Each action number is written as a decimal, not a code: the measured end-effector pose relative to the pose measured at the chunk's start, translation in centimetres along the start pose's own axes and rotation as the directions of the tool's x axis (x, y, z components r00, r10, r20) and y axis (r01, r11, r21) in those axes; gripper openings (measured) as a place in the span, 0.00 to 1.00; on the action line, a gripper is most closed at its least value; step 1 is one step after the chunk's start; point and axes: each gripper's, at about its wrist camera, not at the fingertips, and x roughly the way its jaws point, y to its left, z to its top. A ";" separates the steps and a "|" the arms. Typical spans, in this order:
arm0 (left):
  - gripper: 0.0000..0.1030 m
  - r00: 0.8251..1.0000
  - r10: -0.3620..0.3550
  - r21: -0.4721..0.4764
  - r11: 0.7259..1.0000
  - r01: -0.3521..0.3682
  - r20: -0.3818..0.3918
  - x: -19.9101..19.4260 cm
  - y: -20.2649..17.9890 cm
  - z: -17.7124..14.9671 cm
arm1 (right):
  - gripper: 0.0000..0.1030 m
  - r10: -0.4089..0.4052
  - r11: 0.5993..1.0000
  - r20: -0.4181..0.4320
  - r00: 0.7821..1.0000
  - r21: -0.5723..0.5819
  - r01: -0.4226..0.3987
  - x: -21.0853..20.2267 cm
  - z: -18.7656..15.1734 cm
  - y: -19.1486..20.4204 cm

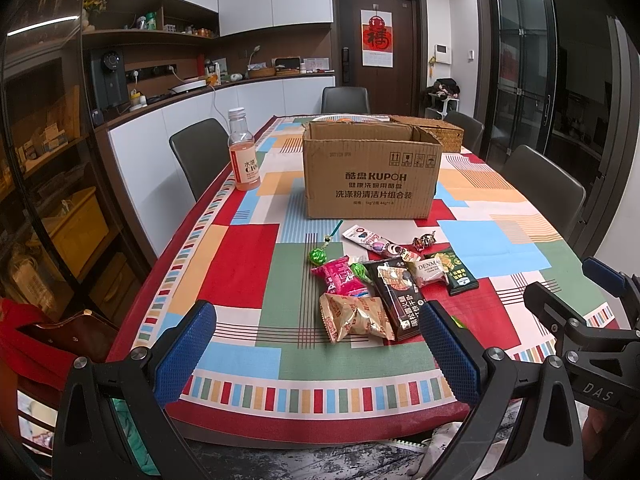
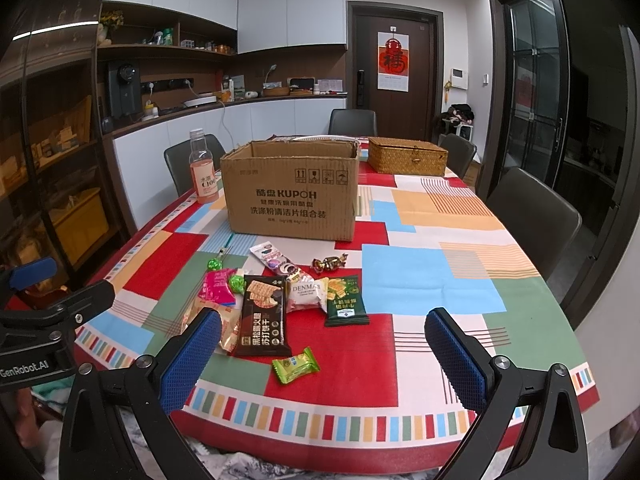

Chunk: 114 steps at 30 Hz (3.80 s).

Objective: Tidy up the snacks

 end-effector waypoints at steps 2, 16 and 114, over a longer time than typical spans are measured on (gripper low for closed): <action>1.00 1.000 0.001 0.000 1.000 -0.001 0.002 0.0 0.0 0.0 | 0.99 0.001 1.000 -0.001 1.000 0.000 -0.001 -0.2 0.1 -0.1; 1.00 1.000 0.000 0.000 1.000 0.000 0.002 0.1 0.0 0.0 | 0.99 0.000 1.000 0.001 1.000 -0.001 0.000 -0.2 0.6 0.0; 0.39 0.849 -0.301 -0.081 0.952 0.295 -0.434 18.4 -1.2 -1.1 | 0.19 0.123 0.992 -0.528 0.840 0.057 -0.109 15.0 -2.3 0.8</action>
